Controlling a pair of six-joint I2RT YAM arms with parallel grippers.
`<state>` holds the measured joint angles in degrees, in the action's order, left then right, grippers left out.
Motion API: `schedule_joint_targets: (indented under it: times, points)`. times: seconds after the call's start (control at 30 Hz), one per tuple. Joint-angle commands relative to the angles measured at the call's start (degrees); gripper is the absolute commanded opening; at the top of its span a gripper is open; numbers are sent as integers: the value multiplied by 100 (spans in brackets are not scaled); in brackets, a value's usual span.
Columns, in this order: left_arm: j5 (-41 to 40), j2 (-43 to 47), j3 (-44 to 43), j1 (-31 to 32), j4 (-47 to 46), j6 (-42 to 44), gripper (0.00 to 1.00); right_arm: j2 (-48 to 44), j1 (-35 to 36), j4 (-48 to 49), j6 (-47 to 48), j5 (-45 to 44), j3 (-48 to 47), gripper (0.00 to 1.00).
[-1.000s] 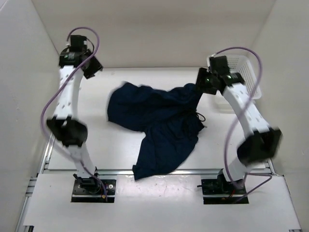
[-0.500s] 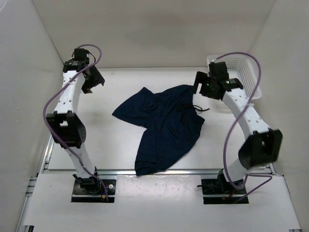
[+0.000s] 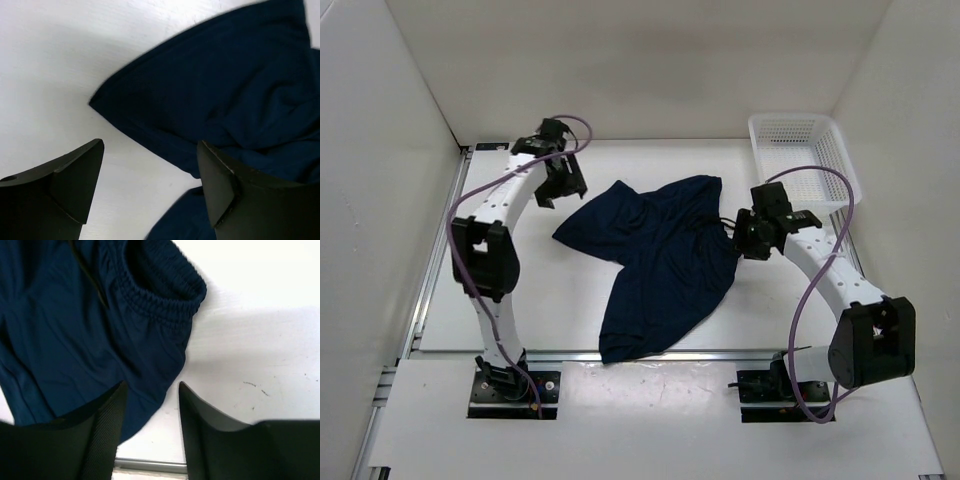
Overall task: Fold and stack the shorts
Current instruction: Flatten the shorts out
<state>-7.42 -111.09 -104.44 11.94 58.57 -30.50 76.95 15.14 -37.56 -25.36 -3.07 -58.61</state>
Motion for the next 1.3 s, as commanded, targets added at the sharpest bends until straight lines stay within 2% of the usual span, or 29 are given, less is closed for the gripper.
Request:
schedule_joint_targets:
  times: [0.0, 0.03, 0.07, 0.1, 0.17, 0.27, 0.4, 0.43, 0.5, 0.53, 0.57, 0.6, 0.67, 0.7, 0.8, 0.83, 0.9, 0.93, 1.1, 1.17, 1.2, 1.27]
  points:
    - [-198, -202, -278, 246, 146, 71, 87, -163, 42, 179, -56, 158, 25, 53]
    - [-198, -316, -278, 247, 146, 71, 87, 12, 42, 179, -56, 227, 25, 61]
    - [-146, -526, -278, 299, 146, 71, 88, 126, 42, 179, 5, 350, -27, 78]
    - [-146, -632, -278, 300, 146, 71, 90, 258, 42, 179, 5, 351, -89, 83]
    - [-23, -878, -226, 300, 146, 71, 90, 645, 42, 179, 76, 247, -308, 88]
    - [100, -1003, 37, 300, 15, 18, 90, 1146, 42, 179, 128, -43, -607, 88]
    - [232, -1221, 319, 247, -135, 18, 77, 1551, 42, 179, 59, -289, -722, 88]
    - [232, -1309, 319, 247, -135, 18, 73, 1682, 42, 179, -20, -291, -722, 88]
    - [293, -1388, 380, 247, -188, 18, 47, 1806, 42, 179, -117, -474, -775, 85]
    - [294, -1389, 381, 177, -188, 18, 33, 1937, 42, 240, -179, -475, -775, 84]
    - [424, -1450, 442, 124, -188, 18, 12, 2016, 42, 293, -179, -536, -775, 83]
    - [426, -1451, 442, 124, -188, 18, 10, 2174, 42, 293, -240, -537, -775, 78]
    - [487, -1399, 643, -16, -293, -87, 10, 2333, 42, 346, -241, -370, -775, 72]
    - [487, -1346, 732, -104, -293, -88, 10, 2386, 42, 346, -302, -309, -775, 58]
    - [365, -1056, 1136, -315, -477, -219, 10, 2448, 42, 504, -355, -124, -530, 32]
    - [364, -916, 1232, -368, -478, -219, 10, 2448, 42, 504, -355, -124, -459, 15]
    - [364, -740, 1609, -526, -539, -219, 10, 2203, 42, 504, -416, -45, -144, 2]
    - [364, -513, 1777, -527, -539, -289, 10, 2089, 42, 504, -417, -44, 6, 0]
    - [513, 367, 3172, -650, -723, -447, 10, 991, 103, 302, -794, 79, 1164, 0]
    - [566, 728, 3482, -650, -724, -448, 20, 482, 261, 163, -1004, 140, 1395, 5]
    - [618, 825, 3483, -650, -724, -448, 35, 340, 323, 109, -1005, 140, 1466, 7]
    - [619, 1035, 3388, -650, -619, -378, 55, 41, 428, -153, -1093, -79, 1466, 43]
